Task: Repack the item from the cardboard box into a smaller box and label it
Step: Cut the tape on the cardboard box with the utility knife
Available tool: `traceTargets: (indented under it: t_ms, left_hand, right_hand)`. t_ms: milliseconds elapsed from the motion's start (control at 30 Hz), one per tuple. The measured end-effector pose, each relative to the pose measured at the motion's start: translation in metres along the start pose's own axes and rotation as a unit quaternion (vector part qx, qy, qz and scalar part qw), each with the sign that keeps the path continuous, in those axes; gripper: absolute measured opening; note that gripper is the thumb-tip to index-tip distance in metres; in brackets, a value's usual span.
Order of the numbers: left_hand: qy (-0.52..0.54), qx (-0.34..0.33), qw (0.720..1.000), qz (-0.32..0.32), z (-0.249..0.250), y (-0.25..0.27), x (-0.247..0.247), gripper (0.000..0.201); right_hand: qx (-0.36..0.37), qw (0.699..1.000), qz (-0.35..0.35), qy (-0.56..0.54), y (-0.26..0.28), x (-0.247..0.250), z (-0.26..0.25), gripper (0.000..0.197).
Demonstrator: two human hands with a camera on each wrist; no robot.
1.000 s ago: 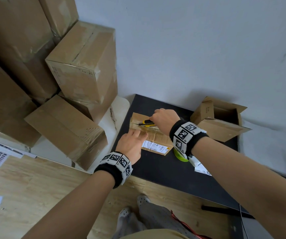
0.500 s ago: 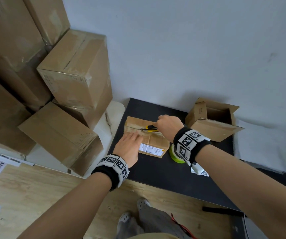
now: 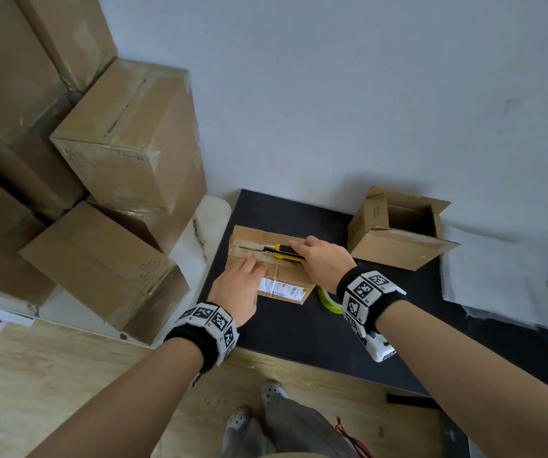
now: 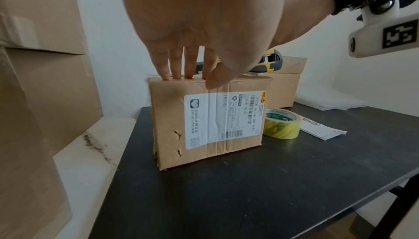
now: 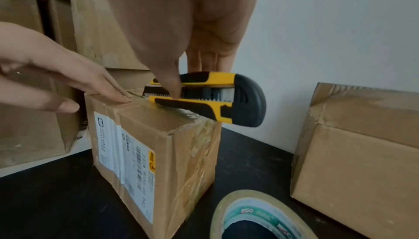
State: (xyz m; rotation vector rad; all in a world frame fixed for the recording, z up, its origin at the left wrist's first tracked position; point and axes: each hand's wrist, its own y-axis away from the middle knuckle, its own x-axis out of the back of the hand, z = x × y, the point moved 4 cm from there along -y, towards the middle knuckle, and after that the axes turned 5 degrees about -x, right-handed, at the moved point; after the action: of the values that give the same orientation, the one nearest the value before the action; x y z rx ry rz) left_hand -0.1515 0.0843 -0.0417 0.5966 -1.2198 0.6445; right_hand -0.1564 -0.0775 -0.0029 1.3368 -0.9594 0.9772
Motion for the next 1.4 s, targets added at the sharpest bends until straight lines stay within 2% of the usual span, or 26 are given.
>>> traceTargets:
  t_ms: [200, 467, 867, 1200, 1400]
  left_hand:
    - [0.0, -0.001, 1.0, -0.007, 0.0, 0.001, 0.0, 0.062]
    - [-0.018, -0.017, 1.0, -0.018, 0.003, 0.002, 0.003, 0.062]
    - [-0.045, -0.025, 0.998, -0.046, 0.003, 0.001, 0.003, 0.066]
    - [-0.068, -0.02, 0.995, -0.072, 0.005, -0.001, 0.002, 0.07]
    - [-0.071, -0.02, 0.995, -0.067, 0.003, -0.004, 0.001, 0.067]
  right_hand:
    - [0.04, 0.999, -0.001, 0.028, 0.007, 0.01, 0.001, 0.062]
    - [0.082, 0.988, 0.028, 0.127, 0.01, 0.036, -0.018, 0.048]
    - [0.057, 0.986, 0.018, 0.156, 0.019, 0.045, -0.03, 0.042]
    - [0.029, 0.985, -0.004, 0.169, 0.029, 0.049, -0.021, 0.04]
    - [-0.001, 0.985, -0.021, 0.172, 0.034, 0.044, -0.001, 0.049]
